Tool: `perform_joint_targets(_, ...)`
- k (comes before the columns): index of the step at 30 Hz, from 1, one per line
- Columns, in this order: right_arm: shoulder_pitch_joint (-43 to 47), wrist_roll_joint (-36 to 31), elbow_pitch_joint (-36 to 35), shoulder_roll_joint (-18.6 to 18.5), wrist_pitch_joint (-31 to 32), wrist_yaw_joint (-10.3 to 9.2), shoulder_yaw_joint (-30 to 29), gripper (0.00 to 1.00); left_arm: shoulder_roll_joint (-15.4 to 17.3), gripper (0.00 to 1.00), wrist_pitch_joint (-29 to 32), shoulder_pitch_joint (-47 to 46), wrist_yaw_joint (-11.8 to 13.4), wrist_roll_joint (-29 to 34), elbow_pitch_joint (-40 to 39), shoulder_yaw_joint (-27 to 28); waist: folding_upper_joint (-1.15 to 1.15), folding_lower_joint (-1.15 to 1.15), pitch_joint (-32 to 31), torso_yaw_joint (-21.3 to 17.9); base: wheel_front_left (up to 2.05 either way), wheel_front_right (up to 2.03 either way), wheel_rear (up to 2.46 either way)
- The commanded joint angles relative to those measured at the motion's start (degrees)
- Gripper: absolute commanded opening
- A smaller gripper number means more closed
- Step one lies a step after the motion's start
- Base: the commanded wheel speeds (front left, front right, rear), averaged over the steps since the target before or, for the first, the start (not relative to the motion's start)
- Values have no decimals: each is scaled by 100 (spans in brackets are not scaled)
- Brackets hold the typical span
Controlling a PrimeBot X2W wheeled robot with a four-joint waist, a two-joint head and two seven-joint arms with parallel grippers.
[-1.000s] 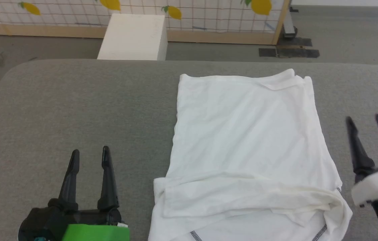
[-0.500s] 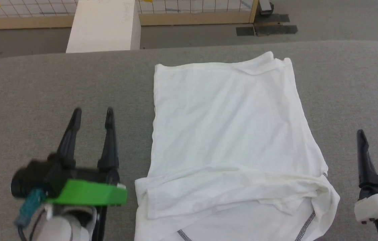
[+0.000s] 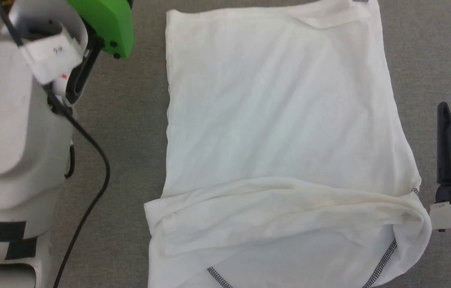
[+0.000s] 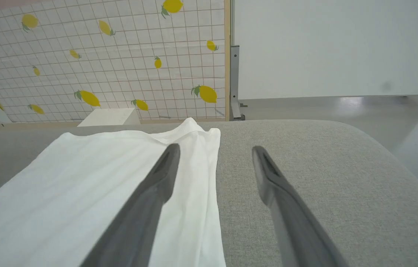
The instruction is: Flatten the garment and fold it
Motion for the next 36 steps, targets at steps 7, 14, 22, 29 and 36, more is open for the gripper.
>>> perform_joint_targets(7, -341, 154, 156, -116, -223, -9, 125, 100, 78, 100, 1084, -779, 69, -8, 664, -68, 0, -1, 1269, -405, 0, 0, 0)
perform_joint_targets(14, -475, 253, 405, -154, -386, -9, 193, 100, 116, 100, 1749, -846, 272, -127, 873, -18, 0, -1, 1576, -651, 0, 0, 0)
perform_joint_targets(22, -546, 316, 602, -185, -491, -9, 236, 100, 194, 100, 2283, -683, 471, -190, 830, -23, 0, -1, 1724, -775, 0, 0, 0)
perform_joint_targets(29, -622, 343, 674, -256, -517, -9, 251, 100, 355, 0, 2512, -458, 527, -203, 708, -41, 0, -1, 1746, -763, 0, 0, 0)
perform_joint_targets(36, -1556, 650, 285, -1287, -89, -9, 251, 100, 278, 0, 1675, -264, 526, -329, 586, 133, 0, -1, 1415, -449, 0, 0, 0)
